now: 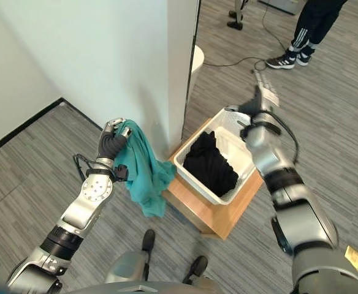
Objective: Pick up bed clothes into laundry basket.
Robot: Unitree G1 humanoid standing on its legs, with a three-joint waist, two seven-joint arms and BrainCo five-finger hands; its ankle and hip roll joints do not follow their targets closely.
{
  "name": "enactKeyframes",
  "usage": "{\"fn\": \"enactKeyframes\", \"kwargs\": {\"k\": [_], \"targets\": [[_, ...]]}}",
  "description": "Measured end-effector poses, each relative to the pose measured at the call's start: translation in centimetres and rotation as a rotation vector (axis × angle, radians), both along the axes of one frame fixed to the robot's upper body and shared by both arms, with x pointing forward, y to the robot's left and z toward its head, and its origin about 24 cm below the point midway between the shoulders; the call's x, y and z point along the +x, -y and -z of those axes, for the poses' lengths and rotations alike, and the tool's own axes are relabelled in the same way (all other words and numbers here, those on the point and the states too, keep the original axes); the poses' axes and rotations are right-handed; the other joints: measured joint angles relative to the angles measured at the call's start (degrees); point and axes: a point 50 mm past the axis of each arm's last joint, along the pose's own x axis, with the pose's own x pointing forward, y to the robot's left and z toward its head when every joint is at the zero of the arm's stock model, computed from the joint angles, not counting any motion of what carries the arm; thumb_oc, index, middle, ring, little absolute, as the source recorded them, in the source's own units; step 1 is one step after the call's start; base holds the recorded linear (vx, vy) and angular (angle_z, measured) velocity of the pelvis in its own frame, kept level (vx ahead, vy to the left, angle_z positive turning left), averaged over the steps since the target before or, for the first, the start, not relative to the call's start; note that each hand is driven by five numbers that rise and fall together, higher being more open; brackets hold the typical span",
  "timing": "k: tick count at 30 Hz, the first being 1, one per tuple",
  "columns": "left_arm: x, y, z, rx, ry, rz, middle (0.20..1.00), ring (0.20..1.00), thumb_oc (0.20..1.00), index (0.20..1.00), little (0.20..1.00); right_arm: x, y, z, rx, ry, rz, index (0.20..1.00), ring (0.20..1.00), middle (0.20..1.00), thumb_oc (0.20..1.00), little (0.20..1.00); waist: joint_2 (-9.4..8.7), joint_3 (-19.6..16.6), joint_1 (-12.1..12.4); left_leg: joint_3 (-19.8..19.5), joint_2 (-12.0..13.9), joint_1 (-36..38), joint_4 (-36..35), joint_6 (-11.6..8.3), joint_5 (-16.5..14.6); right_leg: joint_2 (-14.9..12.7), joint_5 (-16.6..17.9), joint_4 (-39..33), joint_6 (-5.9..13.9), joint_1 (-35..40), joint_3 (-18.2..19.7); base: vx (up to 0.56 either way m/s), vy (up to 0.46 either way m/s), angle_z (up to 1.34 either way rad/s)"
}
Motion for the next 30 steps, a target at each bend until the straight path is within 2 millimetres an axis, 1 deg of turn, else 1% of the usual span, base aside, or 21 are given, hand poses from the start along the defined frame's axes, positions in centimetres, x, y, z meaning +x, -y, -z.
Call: {"fn": "enactKeyframes", "kwargs": {"k": [2,3,4,5,6,7,8,10,11,12,14,17,18,20,21,23,25,26,28,29,30], "targets": [[-0.7,-0.5,-2.7,0.032,0.128,-0.014,0.200,0.200,0.200,0.200,0.200,-2.9,2.0,5.4,0.006,-0.195,0.085,1.000,1.000,1.000,1.000,1.000,0.69,-0.30,-1.01,0.15,-0.03,0.28,0.00,0.03,0.01,-0.09,0.02,-0.13,-0.02,0.15,0.17,-0.02,-0.037,-0.10],[-1.1,-0.3,-4.2,0.051,0.197,-0.007,0.200,0.200,0.200,0.200,0.200,-4.6,2.7,7.9,0.014,-0.284,0.123,1.000,1.000,1.000,1.000,1.000,1.02,-0.37,-1.11,0.20,0.02,0.44,0.00,0.04,0.01,-0.06,0.04,-0.20,-0.04,0.18,0.38,-0.04,-0.017,-0.09],[-1.5,0.2,-6.0,0.054,0.280,0.015,0.200,0.200,0.200,0.200,0.200,-6.9,3.4,11.0,0.026,-0.407,0.166,1.000,1.000,1.000,1.000,1.000,1.53,-0.39,-1.17,0.21,0.04,0.86,0.00,0.04,0.02,-0.03,0.05,-0.21,-0.05,0.48,0.46,0.00,0.000,0.00],[-1.8,1.1,-8.4,0.058,0.388,0.041,0.200,0.200,0.200,0.200,0.200,-10.0,4.0,14.6,0.048,-0.576,0.220,1.000,1.000,1.000,1.000,1.000,2.43,-0.60,-1.16,0.12,0.03,1.28,0.00,0.05,0.02,0.01,0.01,-0.20,-0.01,1.05,0.38,0.00,0.000,0.00],[-2.0,1.5,-9.7,0.056,0.451,0.054,0.200,0.200,0.200,0.200,0.200,-11.6,4.0,16.2,0.059,-0.663,0.239,1.000,1.000,1.000,1.000,1.000,2.93,-0.90,-1.11,0.11,0.03,1.33,0.00,0.05,0.02,0.00,0.01,-0.20,-0.01,1.04,0.42,-0.01,-0.028,-0.06],[-2.2,2.0,-11.7,0.034,0.555,0.073,0.200,0.200,0.200,0.200,0.200,-13.2,3.5,17.8,0.088,-0.750,0.243,1.000,1.000,1.000,1.000,1.000,4.55,-1.57,-2.32,0.32,0.04,1.32,0.00,0.07,0.02,-0.05,0.06,-0.23,-0.03,0.89,0.60,-0.01,-0.034,-0.08],[-2.2,2.6,-12.6,0.028,0.590,0.090,0.200,0.200,0.200,0.200,0.200,-14.6,3.3,18.9,0.088,-0.807,0.240,1.000,1.000,1.000,1.000,1.000,5.33,-2.02,-3.44,0.33,0.04,1.56,0.00,0.10,0.06,-0.09,0.05,-0.25,-0.02,1.04,0.64,0.01,-0.042,-0.04],[-2.2,4.2,-15.0,0.016,0.678,0.136,0.200,0.200,0.200,0.200,0.200,-16.4,2.4,20.6,0.109,-0.904,0.228,1.000,1.000,1.000,1.000,1.000,6.43,-2.74,-3.97,0.21,0.10,2.36,-0.01,0.08,0.05,-0.01,-0.09,-0.23,0.17,2.03,0.56,0.01,-0.017,0.03],[-2.2,5.4,-16.7,0.009,0.737,0.173,0.200,0.200,0.200,0.200,0.200,-18.5,2.1,22.0,0.125,-1.002,0.235,1.000,1.000,1.000,1.000,1.000,7.38,-3.42,-4.11,0.39,0.17,2.54,-0.02,-0.09,-0.10,0.06,-0.33,-0.19,0.41,2.13,0.87,0.00,-0.015,-0.09],[-2.5,5.8,-17.7,0.010,0.777,0.190,0.200,0.200,0.200,0.200,0.200,-19.4,2.0,22.5,0.135,-1.047,0.239,1.000,1.000,1.000,1.000,1.000,8.21,-3.97,-4.27,0.56,0.17,2.48,-0.03,-0.24,-0.20,0.03,-0.35,-0.19,0.43,1.91,1.00,0.00,-0.015,-0.11],[-2.9,6.8,-19.0,0.001,0.830,0.229,0.200,0.200,0.200,0.200,0.200,-21.7,2.2,23.3,0.144,-1.128,0.261,1.000,1.000,1.000,1.000,1.000,9.67,-5.08,-6.33,0.93,0.18,2.75,-0.02,-0.24,-0.21,0.02,-0.36,-0.21,0.43,2.04,1.37,0.00,-0.025,-0.07],[-2.7,7.8,-19.3,0.005,0.835,0.268,0.200,0.200,0.200,0.200,0.200,-22.6,2.4,23.5,0.146,-1.165,0.264,1.000,1.000,1.000,1.000,1.000,10.77,-6.00,-7.14,1.49,0.42,2.87,-0.02,-0.29,-0.25,0.21,-0.31,-0.21,0.30,1.94,1.77,-0.01,-0.018,-0.10],[-2.0,8.9,-19.3,0.010,0.798,0.312,0.200,0.200,0.200,0.200,0.200,-23.0,2.2,23.7,0.145,-1.185,0.251,1.000,1.000,1.000,1.000,1.000,11.14,-6.35,-7.37,1.66,0.79,2.98,-0.02,-0.32,-0.26,0.58,-0.45,-0.08,0.26,1.87,1.88,0.00,-0.027,-0.09],[-1.3,9.3,-19.1,0.026,0.772,0.310,0.200,0.200,0.200,0.200,0.200,-23.2,1.9,24.0,0.130,-1.210,0.223,1.000,1.000,1.000,1.000,1.000,11.07,-6.48,-8.25,1.64,1.02,2.98,-0.02,-0.28,-0.21,0.86,-0.61,-0.21,0.19,1.92,1.88,0.00,-0.014,-0.02],[-0.5,9.8,-19.1,0.041,0.739,0.318,0.200,0.200,0.200,0.200,0.200,-23.5,1.5,24.2,0.129,-1.232,0.200,1.000,1.000,1.000,1.000,1.000,10.75,-6.70,-8.15,1.63,1.18,2.89,-0.01,-0.27,-0.21,1.00,-0.66,-0.17,0.12,1.83,1.91,0.00,0.000,0.00],[0.2,10.2,-19.1,0.058,0.709,0.315,0.200,0.200,0.200,0.200,0.200,-24.0,1.0,24.6,0.140,-1.262,0.180,1.000,1.000,1.000,1.000,1.000,10.29,-6.95,-9.25,1.72,1.20,2.92,-0.01,-0.28,-0.22,1.02,-0.68,-0.19,0.08,1.69,2.21,0.02,-0.013,-0.04],[0.6,10.8,-19.1,0.094,0.696,0.321,0.200,0.200,0.200,0.200,0.200,-24.1,0.4,24.9,0.157,-1.276,0.173,1.000,1.000,1.000,1.000,1.000,9.57,-7.38,-9.60,1.83,1.17,2.92,-0.01,-0.28,-0.24,1.00,-0.64,-0.03,0.01,1.62,2.40,0.02,-0.002,-0.07],[0.7,11.2,-19.2,0.120,0.695,0.318,0.200,0.200,0.200,0.200,0.200,-24.7,-0.2,25.3,0.179,-1.293,0.169,1.000,1.000,1.000,1.000,1.000,9.46,-8.04,-10.54,2.22,1.15,2.91,-0.02,-0.36,-0.36,0.99,-0.55,-0.13,-0.11,1.12,3.04,0.04,0.010,-0.15],[1.1,11.9,-19.5,0.206,0.702,0.312,0.200,0.200,0.200,0.200,0.200,-24.5,-0.8,25.4,0.204,-1.289,0.151,1.000,1.000,1.000,1.000,1.000,8.73,-8.12,-10.28,2.99,1.22,2.84,-0.01,-0.31,-0.39,0.97,-0.39,0.03,-0.19,0.88,3.53,0.02,0.020,-0.19],[1.3,12.1,-19.6,0.234,0.705,0.305,0.200,0.200,0.200,0.200,0.200,-24.7,-0.9,25.5,0.214,-1.292,0.152,1.000,1.000,1.000,1.000,1.000,8.52,-8.13,-11.13,3.28,1.18,2.97,-0.01,-0.27,-0.47,0.93,-0.33,-0.05,-0.17,0.79,4.03,0.01,0.019,-0.13],[2.0,12.4,-19.7,0.318,0.705,0.277,0.200,0.200,0.200,0.200,0.200,-24.6,-1.1,25.5,0.231,-1.290,0.156,1.000,1.000,1.000,1.000,1.000,8.36,-8.17,-12.06,3.38,1.06,3.06,-0.02,-0.19,-0.52,0.82,-0.29,-0.04,-0.10,0.82,4.21,0.01,0.013,-0.11]]}}
